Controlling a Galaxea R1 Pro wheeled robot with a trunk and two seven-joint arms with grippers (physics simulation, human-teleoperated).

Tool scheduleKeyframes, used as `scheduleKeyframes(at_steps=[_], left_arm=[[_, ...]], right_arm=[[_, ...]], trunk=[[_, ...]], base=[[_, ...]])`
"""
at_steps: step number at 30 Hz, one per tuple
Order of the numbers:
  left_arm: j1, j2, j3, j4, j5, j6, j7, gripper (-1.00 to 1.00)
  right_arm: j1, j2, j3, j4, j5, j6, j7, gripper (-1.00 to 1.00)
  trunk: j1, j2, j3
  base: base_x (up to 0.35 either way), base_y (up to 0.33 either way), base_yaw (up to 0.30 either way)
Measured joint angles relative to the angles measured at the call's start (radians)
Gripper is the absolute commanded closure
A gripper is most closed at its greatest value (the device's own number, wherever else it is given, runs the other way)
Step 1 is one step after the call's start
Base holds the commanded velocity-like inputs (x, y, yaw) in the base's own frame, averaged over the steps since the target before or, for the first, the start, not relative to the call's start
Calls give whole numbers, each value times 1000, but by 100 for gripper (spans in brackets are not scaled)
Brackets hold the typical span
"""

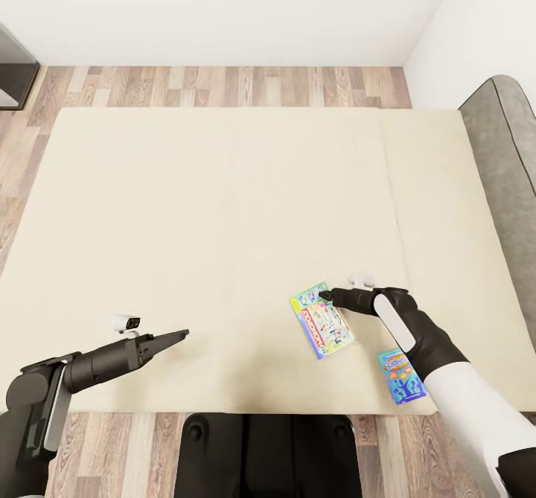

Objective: Put all the toys in the child's room - the three board games (two on the bed and one on the table), the two jigsaw puzzles on the table, and the tennis ball on the table - inside the toy box on the table in the child's room.

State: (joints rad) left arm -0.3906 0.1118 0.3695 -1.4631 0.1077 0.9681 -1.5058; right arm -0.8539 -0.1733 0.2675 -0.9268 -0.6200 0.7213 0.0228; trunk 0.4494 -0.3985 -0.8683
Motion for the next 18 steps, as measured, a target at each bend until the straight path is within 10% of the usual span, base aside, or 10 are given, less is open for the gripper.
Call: scheduleKeyframes(at_steps=[18], left_arm=[[0,0,0,0,0,0,0,-100]], right_arm=[[0,1,2,4,-1,-3,-1,-100]], trunk=[[0,0,0]], base=[[0,0,0]])
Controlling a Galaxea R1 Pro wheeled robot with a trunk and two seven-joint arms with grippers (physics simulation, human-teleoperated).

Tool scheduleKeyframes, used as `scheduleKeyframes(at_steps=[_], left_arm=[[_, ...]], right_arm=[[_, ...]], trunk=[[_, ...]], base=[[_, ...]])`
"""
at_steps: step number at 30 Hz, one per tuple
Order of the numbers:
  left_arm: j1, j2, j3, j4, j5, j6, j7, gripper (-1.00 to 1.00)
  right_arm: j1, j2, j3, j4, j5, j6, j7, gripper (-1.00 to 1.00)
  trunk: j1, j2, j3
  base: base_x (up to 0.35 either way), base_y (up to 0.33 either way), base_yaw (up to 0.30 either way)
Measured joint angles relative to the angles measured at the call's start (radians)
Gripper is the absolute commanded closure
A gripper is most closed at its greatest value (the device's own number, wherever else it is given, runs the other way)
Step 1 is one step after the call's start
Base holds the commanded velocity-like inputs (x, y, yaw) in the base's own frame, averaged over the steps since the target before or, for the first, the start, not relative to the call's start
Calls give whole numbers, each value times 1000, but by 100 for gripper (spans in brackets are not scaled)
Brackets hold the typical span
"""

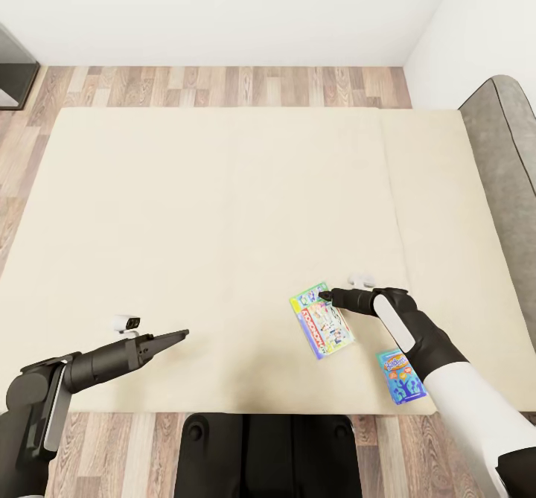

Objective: Put all the toys in the child's room - the three board games (two on the bed and one on the table), the two jigsaw puzzles on the table, and the tennis ball on the table - inside the toy box on the table in the child's room.

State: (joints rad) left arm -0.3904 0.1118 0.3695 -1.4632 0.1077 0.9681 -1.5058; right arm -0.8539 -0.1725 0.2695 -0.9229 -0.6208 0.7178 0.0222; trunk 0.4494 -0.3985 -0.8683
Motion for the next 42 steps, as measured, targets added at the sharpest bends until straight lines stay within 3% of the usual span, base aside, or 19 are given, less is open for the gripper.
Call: scheduleKeyframes(at_steps=[42], left_arm=[[0,0,0,0,1,0,0,-100]], right_arm=[[0,5,2,31,0,0,4,-100]], trunk=[[0,0,0]], base=[[0,0,0]])
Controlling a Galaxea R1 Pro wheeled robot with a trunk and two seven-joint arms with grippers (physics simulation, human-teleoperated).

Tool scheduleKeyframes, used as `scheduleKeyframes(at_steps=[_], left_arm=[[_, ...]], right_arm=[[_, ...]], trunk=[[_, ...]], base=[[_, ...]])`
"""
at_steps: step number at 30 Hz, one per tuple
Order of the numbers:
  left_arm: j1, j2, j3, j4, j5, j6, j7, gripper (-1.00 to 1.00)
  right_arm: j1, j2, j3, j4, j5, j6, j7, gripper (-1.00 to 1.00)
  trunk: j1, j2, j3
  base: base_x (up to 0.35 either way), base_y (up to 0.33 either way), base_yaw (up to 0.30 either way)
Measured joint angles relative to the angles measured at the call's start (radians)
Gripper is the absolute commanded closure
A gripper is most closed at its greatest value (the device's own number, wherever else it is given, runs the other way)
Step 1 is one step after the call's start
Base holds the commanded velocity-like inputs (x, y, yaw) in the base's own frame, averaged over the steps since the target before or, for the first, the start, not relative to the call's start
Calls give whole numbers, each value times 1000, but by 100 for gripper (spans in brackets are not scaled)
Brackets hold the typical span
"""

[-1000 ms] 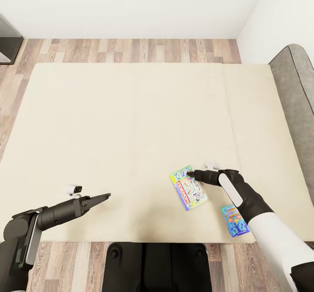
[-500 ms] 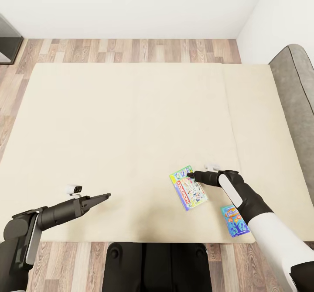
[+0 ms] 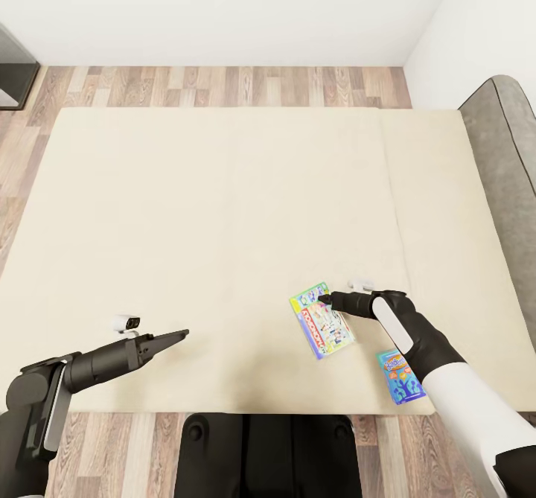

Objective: Put all the toys in the child's room - the three board games (two on the bed and one on the table), the two jigsaw puzzles on the table, and the tennis ball on the table - inside the toy box on the table in the child's room.

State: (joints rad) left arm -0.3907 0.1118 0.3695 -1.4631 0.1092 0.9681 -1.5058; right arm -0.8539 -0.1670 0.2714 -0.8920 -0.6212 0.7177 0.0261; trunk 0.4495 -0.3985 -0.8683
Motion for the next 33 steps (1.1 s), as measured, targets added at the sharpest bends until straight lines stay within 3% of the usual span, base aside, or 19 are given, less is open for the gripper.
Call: scheduleKeyframes(at_steps=[33], left_arm=[[0,0,0,0,0,0,-1,-100]], right_arm=[[0,2,0,0,-1,5,0,-100]], trunk=[[0,0,-24]], base=[[0,0,0]])
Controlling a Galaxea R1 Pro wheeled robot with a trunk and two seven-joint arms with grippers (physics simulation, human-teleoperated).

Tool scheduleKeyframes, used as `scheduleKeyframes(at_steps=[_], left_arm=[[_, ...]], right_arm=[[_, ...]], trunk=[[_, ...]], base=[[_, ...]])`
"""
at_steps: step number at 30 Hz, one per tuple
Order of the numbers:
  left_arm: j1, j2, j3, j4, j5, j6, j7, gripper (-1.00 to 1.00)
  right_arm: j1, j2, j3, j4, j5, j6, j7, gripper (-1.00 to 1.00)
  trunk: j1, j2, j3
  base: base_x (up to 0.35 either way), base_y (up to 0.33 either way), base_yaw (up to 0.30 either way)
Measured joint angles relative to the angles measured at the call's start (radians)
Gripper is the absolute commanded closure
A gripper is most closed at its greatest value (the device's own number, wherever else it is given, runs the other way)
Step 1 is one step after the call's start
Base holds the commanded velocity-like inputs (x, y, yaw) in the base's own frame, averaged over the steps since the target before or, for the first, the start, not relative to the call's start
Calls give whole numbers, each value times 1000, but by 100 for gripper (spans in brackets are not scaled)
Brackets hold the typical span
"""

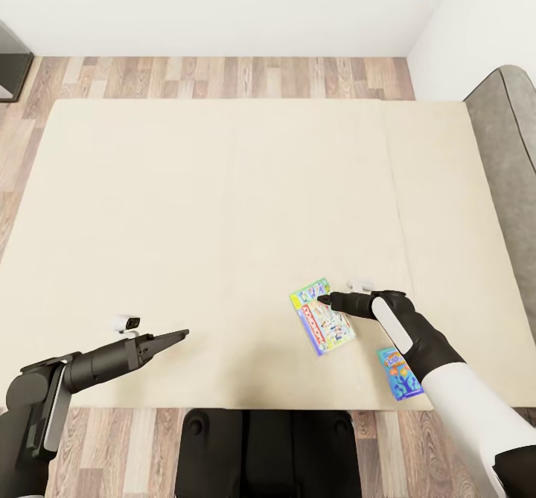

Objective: Put all the toys in the child's room - the three board games (two on the bed and one on the table), the two jigsaw puzzles on the table, and the tennis ball on the table - inside the toy box on the table in the child's room.

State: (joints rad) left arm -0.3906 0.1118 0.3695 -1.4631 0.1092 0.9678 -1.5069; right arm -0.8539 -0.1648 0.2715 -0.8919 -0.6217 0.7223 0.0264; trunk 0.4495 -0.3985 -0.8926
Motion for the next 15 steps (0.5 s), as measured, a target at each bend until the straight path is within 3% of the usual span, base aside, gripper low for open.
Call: scheduleKeyframes(at_steps=[15], left_arm=[[0,0,0,0,0,-1,0,-100]], right_arm=[[0,0,2,0,0,-1,0,-100]], trunk=[[0,0,-21]], base=[[0,0,0]])
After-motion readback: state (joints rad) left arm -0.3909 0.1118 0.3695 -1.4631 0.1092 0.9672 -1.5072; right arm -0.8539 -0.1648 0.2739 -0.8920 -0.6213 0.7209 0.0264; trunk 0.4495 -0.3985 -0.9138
